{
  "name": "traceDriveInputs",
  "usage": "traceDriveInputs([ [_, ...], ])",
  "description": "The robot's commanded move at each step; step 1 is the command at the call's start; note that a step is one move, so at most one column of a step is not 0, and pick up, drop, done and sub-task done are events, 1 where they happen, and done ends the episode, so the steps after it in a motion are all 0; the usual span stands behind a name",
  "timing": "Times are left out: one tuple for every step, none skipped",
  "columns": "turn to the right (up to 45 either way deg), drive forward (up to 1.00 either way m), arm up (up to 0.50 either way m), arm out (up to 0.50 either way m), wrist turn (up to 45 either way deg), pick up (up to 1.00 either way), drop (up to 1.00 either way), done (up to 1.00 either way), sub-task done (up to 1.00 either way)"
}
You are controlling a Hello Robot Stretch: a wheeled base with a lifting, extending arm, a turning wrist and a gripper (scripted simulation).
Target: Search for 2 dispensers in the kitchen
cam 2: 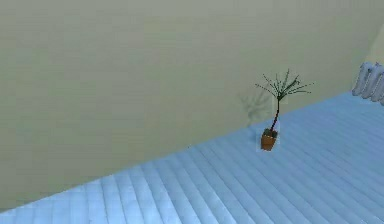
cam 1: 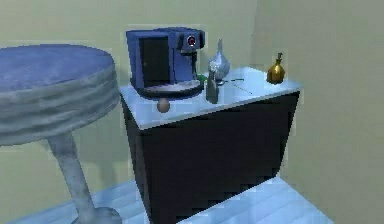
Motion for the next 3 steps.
traceDriveInputs([
  [0.0, 0.25, 0.00, 0.00, 0.0, 0.00, 0.00, 0.00, 0.00],
  [0.0, 0.00, 0.00, 0.00, 0.0, 0.00, 0.00, 0.00, 1.00],
  [45.0, 0.00, 0.00, 0.00, 0.0, 0.00, 0.00, 0.00, 0.00],
])
